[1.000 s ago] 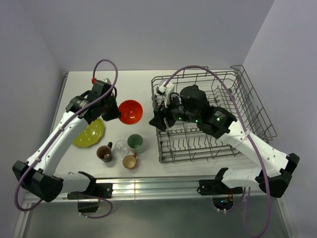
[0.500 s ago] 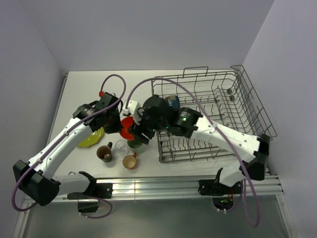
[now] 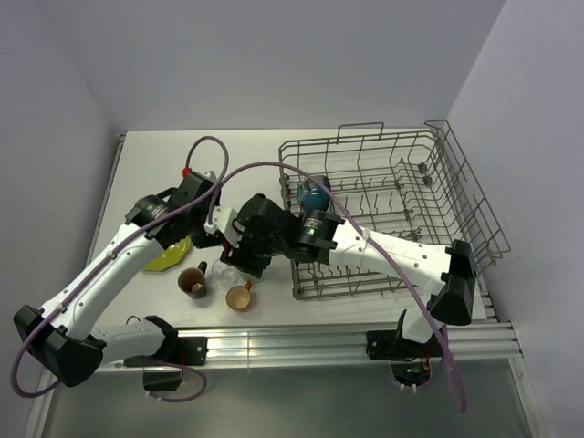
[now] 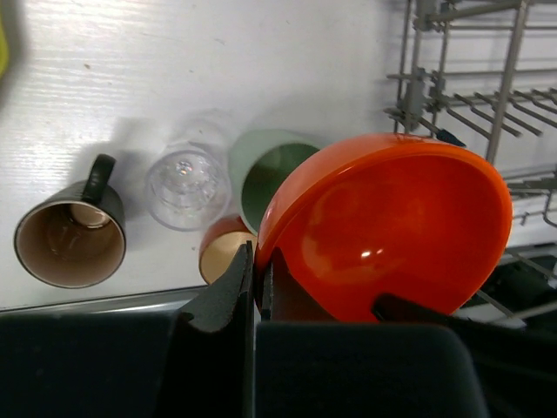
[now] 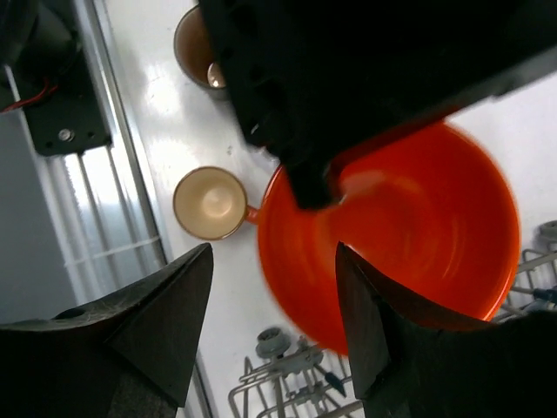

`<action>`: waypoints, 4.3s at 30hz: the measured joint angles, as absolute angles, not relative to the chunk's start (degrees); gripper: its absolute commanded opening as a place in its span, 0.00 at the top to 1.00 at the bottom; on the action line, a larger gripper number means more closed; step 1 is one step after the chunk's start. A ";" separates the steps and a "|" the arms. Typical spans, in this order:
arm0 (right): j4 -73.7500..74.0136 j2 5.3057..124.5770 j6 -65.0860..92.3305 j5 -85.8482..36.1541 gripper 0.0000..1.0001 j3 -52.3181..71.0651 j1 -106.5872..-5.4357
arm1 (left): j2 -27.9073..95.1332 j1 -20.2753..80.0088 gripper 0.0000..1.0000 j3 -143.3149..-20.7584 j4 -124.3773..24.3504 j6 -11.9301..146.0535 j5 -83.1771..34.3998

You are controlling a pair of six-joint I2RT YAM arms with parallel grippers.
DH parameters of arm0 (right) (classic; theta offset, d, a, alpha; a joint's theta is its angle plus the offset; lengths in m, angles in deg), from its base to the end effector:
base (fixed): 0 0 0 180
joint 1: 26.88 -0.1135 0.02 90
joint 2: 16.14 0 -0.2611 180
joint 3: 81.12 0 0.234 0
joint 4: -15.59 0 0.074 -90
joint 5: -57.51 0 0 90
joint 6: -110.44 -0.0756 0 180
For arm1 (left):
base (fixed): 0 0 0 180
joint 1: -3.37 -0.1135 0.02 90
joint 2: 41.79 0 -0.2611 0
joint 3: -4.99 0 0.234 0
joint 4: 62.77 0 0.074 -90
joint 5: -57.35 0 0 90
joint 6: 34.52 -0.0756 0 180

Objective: Load the mixed dishes into the dish rack

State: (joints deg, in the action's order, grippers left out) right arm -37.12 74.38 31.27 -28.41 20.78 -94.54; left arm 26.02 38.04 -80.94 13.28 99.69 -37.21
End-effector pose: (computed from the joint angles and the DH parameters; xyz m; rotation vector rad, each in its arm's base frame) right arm 0.1334 0.3387 0.3221 -1.5240 1.8054 0.5824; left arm 0.1869 -0.1220 0.3015 -0.2489 2.6202 -0.3996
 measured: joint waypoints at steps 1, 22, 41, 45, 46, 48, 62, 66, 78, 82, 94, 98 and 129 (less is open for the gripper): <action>-36.53 74.64 31.53 -29.02 0.35 20.78 -94.63 | 25.67 38.17 1.00 -80.94 13.19 99.69 -36.66; -22.32 71.67 35.64 -43.78 1.00 7.74 -98.94 | 20.42 38.09 0.19 -81.02 10.61 97.63 -33.23; -16.18 55.78 27.09 -32.17 1.00 2.62 -83.68 | 11.83 38.44 0.01 -89.57 10.28 108.80 -54.39; -13.36 51.15 23.38 -24.32 1.00 0.81 -76.99 | 14.32 38.44 0.01 -91.99 6.92 109.24 -54.95; -11.59 50.19 21.61 -21.61 1.00 -0.50 -73.45 | 14.78 38.44 0.01 -91.82 5.78 109.22 -54.39; -8.81 48.46 18.13 -16.63 1.00 -3.06 -65.82 | 15.05 38.44 0.01 -90.57 3.42 109.20 -52.97; 47.23 67.21 -33.01 21.73 1.00 -23.65 -25.98 | 14.41 38.44 0.04 -84.10 -4.10 108.91 -43.79; 63.36 79.34 -54.87 24.55 1.00 -24.59 -22.92 | 14.83 38.44 0.04 -83.30 -5.37 108.74 -42.37; 73.24 80.87 -68.95 26.10 1.00 -26.64 -20.97 | 15.50 38.44 0.04 -81.31 -6.74 108.34 -40.38; 73.85 81.00 -69.73 26.12 1.00 -27.80 -19.31 | 15.79 38.44 0.04 -81.26 -6.85 108.10 -39.96; 75.27 86.47 -69.76 25.07 0.95 -28.31 -16.08 | 16.34 38.44 0.04 -80.37 -6.90 108.08 -39.44; 75.31 89.05 -69.76 24.98 0.79 -28.31 -15.68 | 16.84 38.44 0.04 -80.37 -6.76 108.06 -39.52; 67.69 83.10 -49.14 29.07 1.00 -25.38 -17.04 | 18.06 38.44 0.05 -71.06 -6.55 106.77 -37.78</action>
